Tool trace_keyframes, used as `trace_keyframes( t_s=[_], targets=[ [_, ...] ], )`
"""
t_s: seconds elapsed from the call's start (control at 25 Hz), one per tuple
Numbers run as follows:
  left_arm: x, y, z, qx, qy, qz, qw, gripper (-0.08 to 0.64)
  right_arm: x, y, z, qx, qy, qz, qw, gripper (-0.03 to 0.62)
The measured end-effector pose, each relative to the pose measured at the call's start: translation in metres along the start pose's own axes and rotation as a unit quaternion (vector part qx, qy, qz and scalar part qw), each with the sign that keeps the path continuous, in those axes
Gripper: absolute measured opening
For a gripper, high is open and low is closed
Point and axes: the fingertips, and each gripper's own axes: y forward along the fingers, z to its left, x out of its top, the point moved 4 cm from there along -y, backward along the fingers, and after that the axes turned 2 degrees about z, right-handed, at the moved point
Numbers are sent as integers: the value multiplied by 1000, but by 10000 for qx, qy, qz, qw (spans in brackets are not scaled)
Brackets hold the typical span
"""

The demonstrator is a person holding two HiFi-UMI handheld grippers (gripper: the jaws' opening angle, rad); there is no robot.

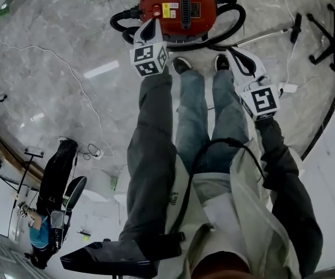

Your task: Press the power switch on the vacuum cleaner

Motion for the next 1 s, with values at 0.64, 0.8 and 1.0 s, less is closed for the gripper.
trace_keyframes(
  t_s=[0.64,0.8,1.0],
  targets=[
    [-24,40,17,-36,589,-194,9981,3,-21,35,2,154,117,-9,9998,2],
    [-31,44,15,125,671,182,9975,3,-20,45,5,197,108,-22,9997,2],
    [-34,44,15,199,785,160,9966,4,-11,45,10,276,62,-65,9996,2]
  ],
)
